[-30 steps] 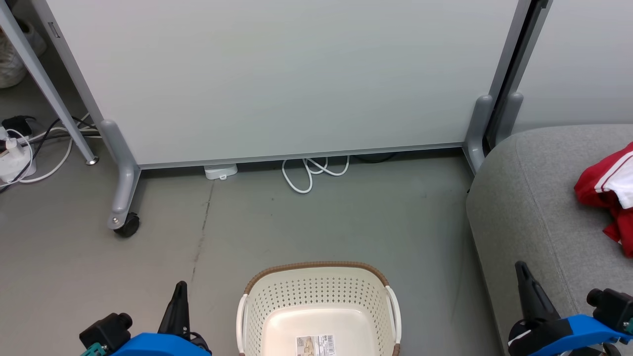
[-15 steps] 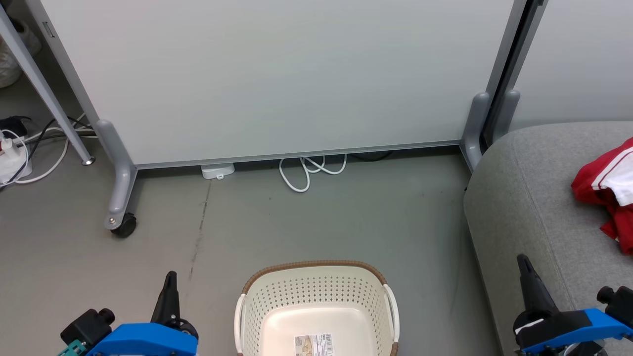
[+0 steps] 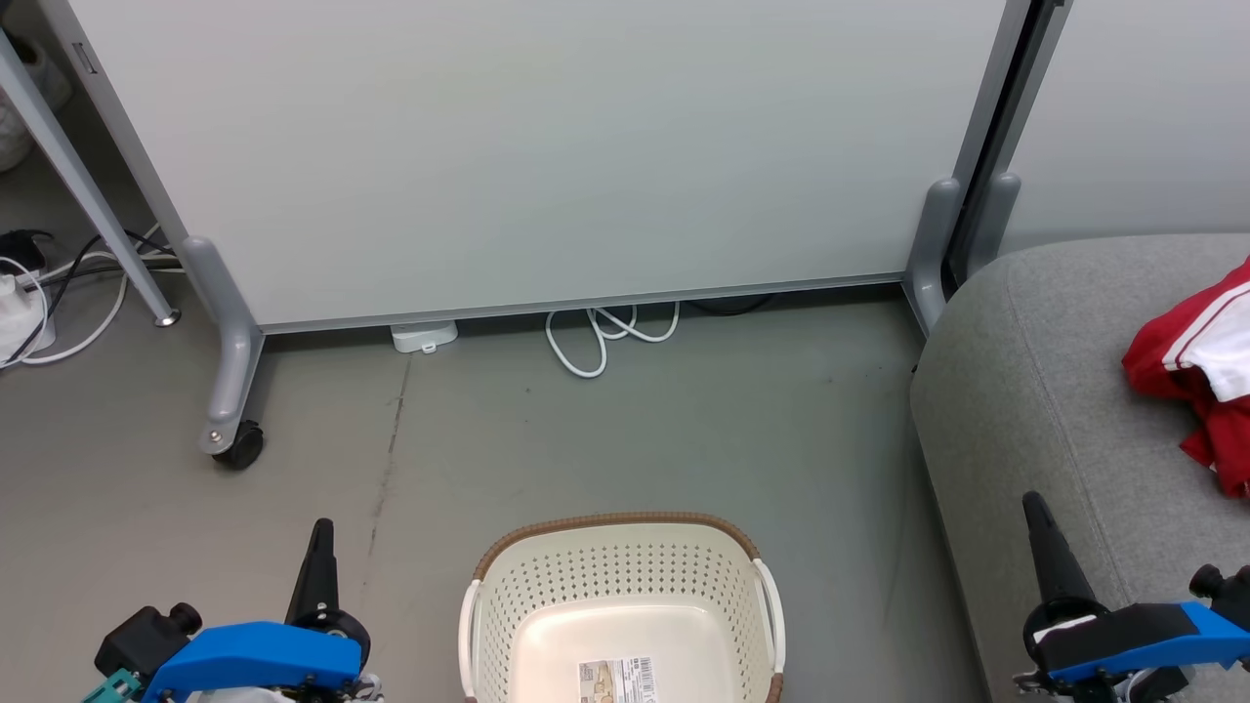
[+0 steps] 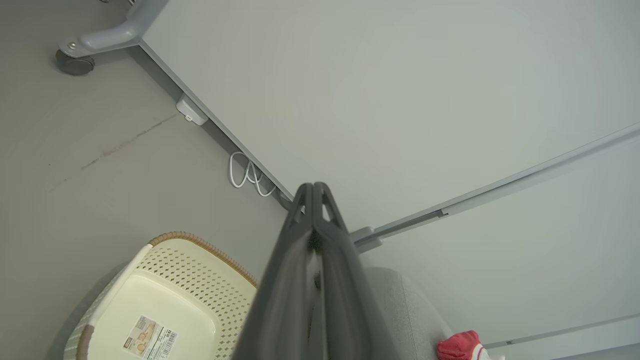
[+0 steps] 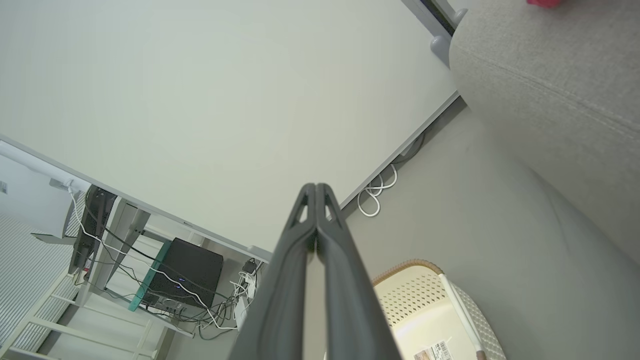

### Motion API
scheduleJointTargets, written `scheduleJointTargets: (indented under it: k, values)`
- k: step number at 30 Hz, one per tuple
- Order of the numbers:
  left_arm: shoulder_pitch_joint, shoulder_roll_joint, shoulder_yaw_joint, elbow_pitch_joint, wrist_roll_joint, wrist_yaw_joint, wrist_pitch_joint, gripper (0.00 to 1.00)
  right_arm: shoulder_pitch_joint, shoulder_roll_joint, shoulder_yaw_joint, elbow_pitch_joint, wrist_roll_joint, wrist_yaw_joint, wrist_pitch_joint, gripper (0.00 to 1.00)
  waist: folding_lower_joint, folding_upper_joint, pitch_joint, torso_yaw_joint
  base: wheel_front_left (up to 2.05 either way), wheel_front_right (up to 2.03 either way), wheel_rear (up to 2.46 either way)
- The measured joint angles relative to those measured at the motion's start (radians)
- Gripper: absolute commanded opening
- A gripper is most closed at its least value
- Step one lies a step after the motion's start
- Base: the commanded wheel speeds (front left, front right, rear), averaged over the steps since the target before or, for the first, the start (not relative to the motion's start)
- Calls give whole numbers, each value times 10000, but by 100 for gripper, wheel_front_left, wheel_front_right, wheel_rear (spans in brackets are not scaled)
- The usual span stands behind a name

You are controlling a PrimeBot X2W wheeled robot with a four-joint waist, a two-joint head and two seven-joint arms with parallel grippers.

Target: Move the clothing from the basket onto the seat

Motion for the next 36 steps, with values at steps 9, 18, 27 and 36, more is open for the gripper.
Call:
scheduleJointTargets:
  k: [9, 18, 27, 36]
  values:
    - [-48, -33, 190, -186, -838, 0, 272, 0, -102, -2, -8, 33, 1081, 0, 130, 0, 0, 0, 23, -50, 0, 0, 0]
    - [-105, -58, 391, -355, -1611, 0, 493, 0, -215, -4, -10, 61, 2050, 0, 267, 0, 0, 0, 47, -99, 0, 0, 0]
    - [-183, -92, 577, -508, -2341, 0, 719, 0, -314, -8, -13, 90, 2945, 0, 372, 0, 0, 0, 71, -148, 0, 0, 0]
    - [-246, -111, 734, -663, -3010, 0, 922, 0, -402, -10, -19, 119, 3768, 0, 502, 0, 0, 0, 95, -197, 0, 0, 0]
